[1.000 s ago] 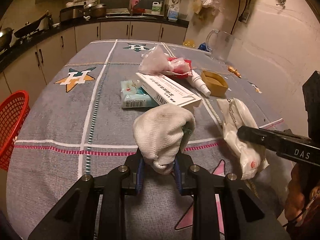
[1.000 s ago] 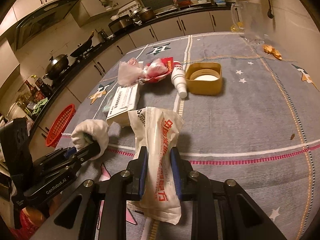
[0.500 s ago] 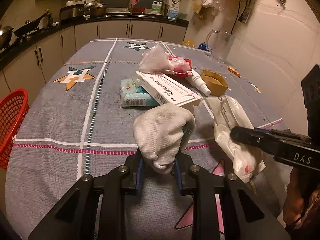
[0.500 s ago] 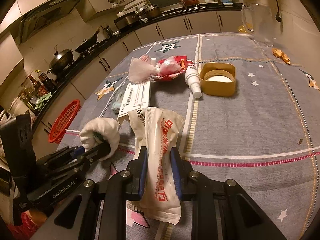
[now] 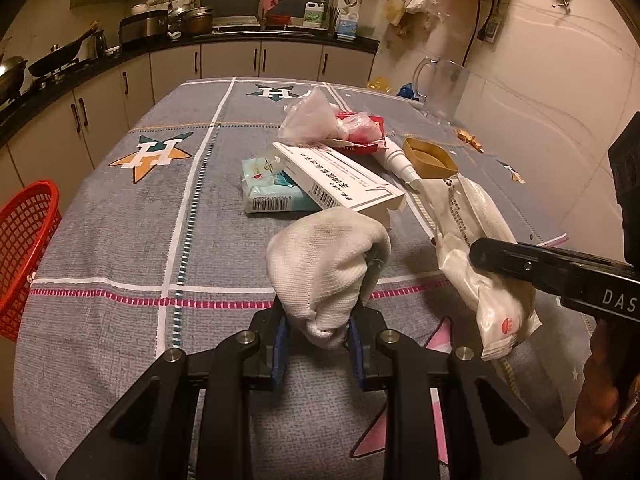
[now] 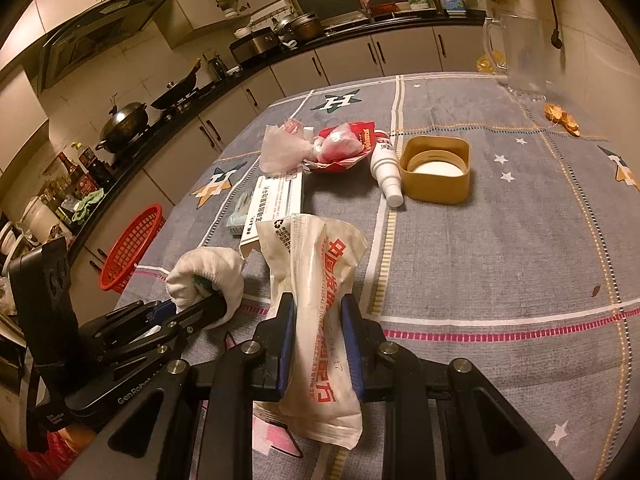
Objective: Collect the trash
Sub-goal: 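Carry the sock and plastic bag over to the red basket with both grippers, then open both grippers over the red basket to drop sock and bag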
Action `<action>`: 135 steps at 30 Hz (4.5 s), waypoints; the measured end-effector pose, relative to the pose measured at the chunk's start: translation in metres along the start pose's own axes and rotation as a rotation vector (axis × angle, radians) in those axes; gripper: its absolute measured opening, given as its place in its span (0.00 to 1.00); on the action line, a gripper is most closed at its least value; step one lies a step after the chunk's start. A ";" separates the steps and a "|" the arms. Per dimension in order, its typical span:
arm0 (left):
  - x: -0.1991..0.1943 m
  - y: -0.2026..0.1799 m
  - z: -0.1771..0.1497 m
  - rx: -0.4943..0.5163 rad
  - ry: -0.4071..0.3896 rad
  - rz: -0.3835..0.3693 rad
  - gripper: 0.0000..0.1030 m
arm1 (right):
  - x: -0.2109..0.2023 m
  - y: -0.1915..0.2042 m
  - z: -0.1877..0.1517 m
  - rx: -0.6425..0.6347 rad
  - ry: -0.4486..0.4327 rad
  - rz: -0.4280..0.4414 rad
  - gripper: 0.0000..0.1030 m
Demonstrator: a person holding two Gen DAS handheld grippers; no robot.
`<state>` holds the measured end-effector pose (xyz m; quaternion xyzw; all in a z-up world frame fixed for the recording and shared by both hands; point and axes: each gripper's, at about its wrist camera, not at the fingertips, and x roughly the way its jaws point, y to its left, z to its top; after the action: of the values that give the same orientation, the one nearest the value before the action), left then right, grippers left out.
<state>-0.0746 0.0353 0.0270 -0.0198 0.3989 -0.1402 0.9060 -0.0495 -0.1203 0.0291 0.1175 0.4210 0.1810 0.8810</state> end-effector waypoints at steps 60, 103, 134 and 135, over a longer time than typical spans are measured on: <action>-0.107 0.180 0.007 -0.233 -0.187 0.325 0.24 | 0.071 0.171 0.061 -0.247 0.108 0.216 0.24; -0.072 0.314 -0.003 -0.385 -0.083 0.454 0.24 | 0.246 0.295 0.102 -0.188 0.318 0.323 0.27; -0.087 0.290 0.002 -0.346 -0.106 0.481 0.64 | 0.215 0.262 0.104 -0.139 0.254 0.305 0.42; -0.090 0.286 0.003 -0.341 -0.111 0.484 0.64 | 0.210 0.258 0.103 -0.135 0.251 0.305 0.42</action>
<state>-0.0624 0.3336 0.0515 -0.0838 0.3597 0.1500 0.9171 0.0965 0.1959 0.0389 0.0973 0.4918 0.3533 0.7898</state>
